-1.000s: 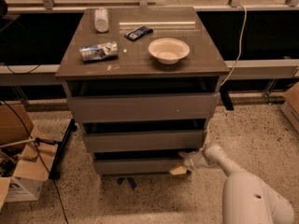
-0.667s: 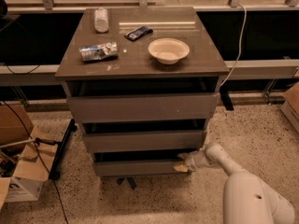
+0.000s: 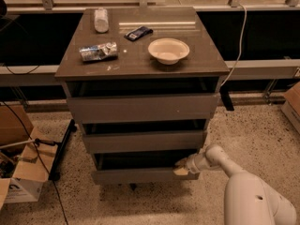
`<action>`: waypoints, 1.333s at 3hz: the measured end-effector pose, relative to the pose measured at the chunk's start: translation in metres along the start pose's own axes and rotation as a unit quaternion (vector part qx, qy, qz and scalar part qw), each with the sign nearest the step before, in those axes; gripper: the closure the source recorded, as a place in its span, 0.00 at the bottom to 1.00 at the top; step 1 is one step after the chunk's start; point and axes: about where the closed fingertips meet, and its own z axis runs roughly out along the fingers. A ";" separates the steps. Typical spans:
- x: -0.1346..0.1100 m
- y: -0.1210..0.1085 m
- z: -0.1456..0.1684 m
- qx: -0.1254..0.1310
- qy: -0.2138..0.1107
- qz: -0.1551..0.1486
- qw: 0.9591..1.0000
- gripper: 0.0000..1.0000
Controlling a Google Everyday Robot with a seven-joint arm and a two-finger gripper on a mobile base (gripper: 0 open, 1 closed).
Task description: Open bottom drawer
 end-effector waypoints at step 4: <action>0.016 0.018 0.003 -0.005 0.029 0.010 1.000 0.00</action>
Offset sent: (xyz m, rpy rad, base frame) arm -0.0001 -0.0004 0.0003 0.0000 0.0000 0.0000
